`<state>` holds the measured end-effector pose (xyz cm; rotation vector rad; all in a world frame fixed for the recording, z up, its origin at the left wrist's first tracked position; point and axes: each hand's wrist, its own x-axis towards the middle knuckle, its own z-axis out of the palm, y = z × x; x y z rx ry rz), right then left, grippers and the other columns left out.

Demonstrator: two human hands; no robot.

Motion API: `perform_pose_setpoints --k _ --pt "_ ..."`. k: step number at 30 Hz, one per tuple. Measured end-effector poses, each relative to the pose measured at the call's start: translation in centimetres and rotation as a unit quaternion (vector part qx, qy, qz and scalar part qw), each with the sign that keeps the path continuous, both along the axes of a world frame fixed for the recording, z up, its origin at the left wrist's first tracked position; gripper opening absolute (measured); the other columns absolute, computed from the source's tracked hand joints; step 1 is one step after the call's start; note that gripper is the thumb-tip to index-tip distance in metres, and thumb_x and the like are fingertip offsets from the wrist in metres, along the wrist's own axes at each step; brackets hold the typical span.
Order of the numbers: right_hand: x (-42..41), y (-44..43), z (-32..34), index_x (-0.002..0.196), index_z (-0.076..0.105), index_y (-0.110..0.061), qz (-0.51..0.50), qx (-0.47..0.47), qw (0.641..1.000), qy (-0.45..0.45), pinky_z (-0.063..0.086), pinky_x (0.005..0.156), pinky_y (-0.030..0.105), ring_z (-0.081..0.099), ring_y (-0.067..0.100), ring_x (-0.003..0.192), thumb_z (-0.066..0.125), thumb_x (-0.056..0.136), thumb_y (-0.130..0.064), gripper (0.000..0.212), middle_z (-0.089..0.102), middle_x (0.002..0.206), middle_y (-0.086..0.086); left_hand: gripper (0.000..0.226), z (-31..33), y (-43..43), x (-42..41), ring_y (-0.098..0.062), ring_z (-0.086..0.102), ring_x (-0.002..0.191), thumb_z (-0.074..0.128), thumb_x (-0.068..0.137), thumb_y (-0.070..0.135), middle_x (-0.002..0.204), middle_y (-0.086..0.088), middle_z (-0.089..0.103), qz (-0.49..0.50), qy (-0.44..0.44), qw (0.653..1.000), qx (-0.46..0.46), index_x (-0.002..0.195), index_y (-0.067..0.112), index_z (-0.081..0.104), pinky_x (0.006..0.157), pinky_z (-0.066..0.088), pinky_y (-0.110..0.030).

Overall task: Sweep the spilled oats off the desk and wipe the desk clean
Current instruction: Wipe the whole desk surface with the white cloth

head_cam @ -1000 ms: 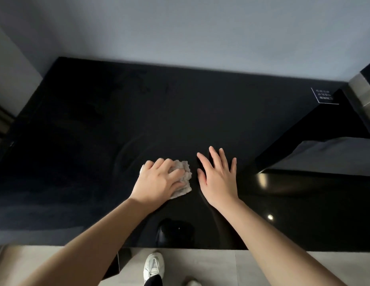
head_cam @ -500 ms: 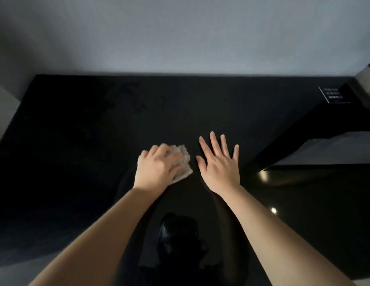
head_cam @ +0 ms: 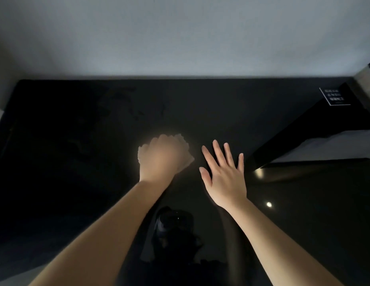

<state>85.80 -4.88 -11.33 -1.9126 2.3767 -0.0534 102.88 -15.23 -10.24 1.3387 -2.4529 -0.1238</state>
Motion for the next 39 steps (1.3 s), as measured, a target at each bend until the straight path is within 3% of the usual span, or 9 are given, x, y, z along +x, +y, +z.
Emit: perform_pose_setpoints --k 4,6,8,11,13,20,27,34,39 --pt "-0.3 -0.8 0.6 0.148 0.034 -0.031 -0.002 -0.030 0.999 -0.018 0.024 0.113 0.058 0.032 0.029 0.142 0.029 0.096 -0.050 0.055 0.035 0.154 0.003 0.039 -0.8 0.3 1.8 -0.022 0.058 0.080 0.045 0.088 0.050 0.095 -0.001 0.058 -0.124 0.016 0.992 -0.014 0.106 0.027 0.071 0.067 0.046 -0.040" --pt "-1.1 -3.1 1.2 0.148 0.034 -0.030 -0.001 -0.049 0.999 -0.022 0.030 0.111 0.055 0.042 0.025 0.133 0.030 0.096 -0.049 0.055 0.044 0.145 0.003 0.041 -0.6 -1.8 1.3 -0.021 0.058 0.081 0.044 0.088 0.051 0.096 0.000 0.059 -0.113 0.015 0.993 0.001 0.107 0.027 0.071 0.067 0.048 -0.039" --pt "-2.0 -6.8 1.6 0.150 0.028 -0.031 -0.001 -0.054 0.998 -0.023 0.026 0.112 0.057 0.037 0.028 0.138 0.026 0.097 -0.051 0.057 0.040 0.149 0.006 0.042 -0.6 -3.2 0.6 -0.019 0.058 0.082 0.044 0.087 0.053 0.095 0.001 0.058 -0.082 0.019 0.996 0.001 0.105 0.027 0.072 0.067 0.048 -0.037" --pt "-3.1 -13.1 1.4 0.153 0.010 -0.033 0.010 -0.005 0.999 -0.032 0.006 0.116 0.061 0.002 0.032 0.150 0.019 0.098 -0.054 0.060 0.009 0.163 0.006 0.039 -1.3 -4.0 0.4 -0.018 0.057 0.081 0.047 0.086 0.052 0.094 0.001 0.058 -0.076 0.034 0.996 -0.011 0.105 0.027 0.071 0.067 0.047 -0.036" --pt "-3.6 -15.9 1.0 0.154 0.005 -0.033 0.016 0.020 0.999 -0.021 0.002 0.117 0.062 -0.008 0.031 0.149 0.016 0.098 -0.056 0.061 -0.001 0.164 0.004 0.039 -1.4 -5.1 0.3 -0.018 0.057 0.082 0.047 0.086 0.052 0.094 0.001 0.058 -0.085 0.036 0.996 -0.016 0.105 0.027 0.071 0.067 0.047 -0.035" --pt "-3.7 -17.0 0.2 0.154 0.008 -0.032 0.026 0.016 1.000 0.006 0.007 0.117 0.062 -0.002 0.031 0.150 0.010 0.096 -0.057 0.063 0.002 0.163 0.004 0.039 -0.7 -9.3 -1.9 -0.019 0.057 0.084 0.047 0.086 0.050 0.096 -0.001 0.058 0.002 0.020 1.000 -0.015 0.102 0.023 0.071 0.069 0.047 -0.037" --pt "-3.7 -17.1 0.0 0.153 0.013 -0.031 0.029 0.006 1.000 0.006 0.011 0.116 0.063 0.003 0.032 0.149 0.005 0.095 -0.058 0.065 0.009 0.163 0.005 0.032 -1.0 -7.7 -0.9 -0.018 0.057 0.082 0.049 0.086 0.046 0.096 0.000 0.058 -0.116 0.003 0.993 -0.035 0.105 0.028 0.067 0.069 0.046 -0.036" --pt "-3.8 -17.2 -0.4 0.154 0.010 -0.034 0.024 0.001 1.000 0.001 0.005 0.117 0.061 0.000 0.030 0.150 0.004 0.095 -0.058 0.064 0.006 0.163 0.002 0.027 -0.2 -16.5 -5.1 -0.025 0.057 0.082 0.057 0.086 0.040 0.094 -0.006 0.057 0.117 0.007 0.993 -0.003 0.099 0.019 0.069 0.067 0.047 -0.041" --pt "-3.6 -17.1 0.0 0.153 0.016 -0.033 0.019 0.004 1.000 -0.008 0.010 0.116 0.062 0.004 0.030 0.149 0.010 0.096 -0.058 0.062 0.010 0.162 0.003 0.038 -0.6 -14.0 -3.5 -0.022 0.056 0.083 0.044 0.089 0.047 0.094 -0.003 0.057 0.010 0.007 1.000 -0.025 0.099 0.020 0.068 0.069 0.046 -0.040"
